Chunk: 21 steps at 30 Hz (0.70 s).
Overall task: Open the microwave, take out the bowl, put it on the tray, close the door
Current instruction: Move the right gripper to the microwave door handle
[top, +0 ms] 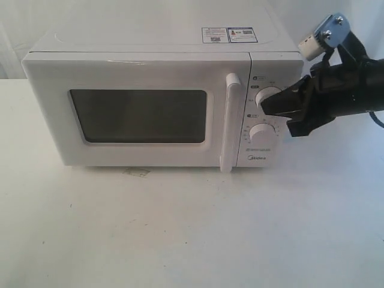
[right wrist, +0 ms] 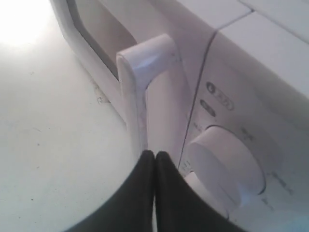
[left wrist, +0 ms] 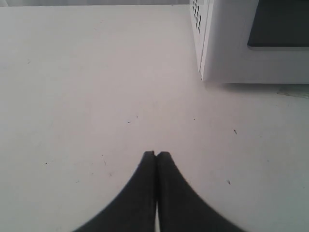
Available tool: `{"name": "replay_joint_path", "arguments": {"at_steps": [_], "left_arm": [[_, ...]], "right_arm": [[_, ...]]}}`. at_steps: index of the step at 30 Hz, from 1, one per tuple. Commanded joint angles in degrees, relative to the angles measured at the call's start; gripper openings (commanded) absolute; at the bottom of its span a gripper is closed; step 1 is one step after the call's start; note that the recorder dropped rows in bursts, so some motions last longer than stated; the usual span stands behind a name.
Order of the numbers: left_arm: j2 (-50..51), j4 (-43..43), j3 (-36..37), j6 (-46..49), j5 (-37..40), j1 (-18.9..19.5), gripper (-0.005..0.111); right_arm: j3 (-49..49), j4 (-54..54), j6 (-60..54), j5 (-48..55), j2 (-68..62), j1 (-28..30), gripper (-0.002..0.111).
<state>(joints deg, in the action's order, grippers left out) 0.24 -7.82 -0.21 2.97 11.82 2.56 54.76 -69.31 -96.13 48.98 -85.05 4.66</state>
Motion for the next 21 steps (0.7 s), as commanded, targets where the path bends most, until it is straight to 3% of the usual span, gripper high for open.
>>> {"name": "replay_joint_path", "arguments": {"at_steps": [1, 9, 11, 13, 14, 16, 21], "left_arm": [[-0.24, -0.31, 0.21, 0.04, 0.19, -0.45, 0.0], [-0.24, -0.31, 0.21, 0.04, 0.19, -0.45, 0.0], [-0.24, -0.31, 0.21, 0.04, 0.19, -0.45, 0.0], [-0.24, -0.31, 0.21, 0.04, 0.19, -0.45, 0.0], [-0.24, -0.31, 0.21, 0.04, 0.19, -0.45, 0.0], [-0.24, -0.31, 0.21, 0.04, 0.19, -0.45, 0.0], [-0.24, -0.31, 0.21, 0.04, 0.19, -0.45, 0.0]], "right_arm": [[0.49, -2.63, -3.98, 6.5, -1.1, 0.81, 0.0], [0.49, -5.82, -6.31, 1.53, -1.45, -3.6, 0.003], [0.49, -5.7, -5.1, 1.28, -1.45, -3.6, 0.018], [0.49, -5.81, -5.1, 0.49, -1.45, -3.6, 0.047], [0.49, -5.81, -5.1, 0.34, -1.45, -3.6, 0.053], [0.49, -5.81, -5.24, -0.59, -1.45, -3.6, 0.059], [0.49, -11.06, -5.86, -1.85, -3.05, -3.6, 0.058]]}}
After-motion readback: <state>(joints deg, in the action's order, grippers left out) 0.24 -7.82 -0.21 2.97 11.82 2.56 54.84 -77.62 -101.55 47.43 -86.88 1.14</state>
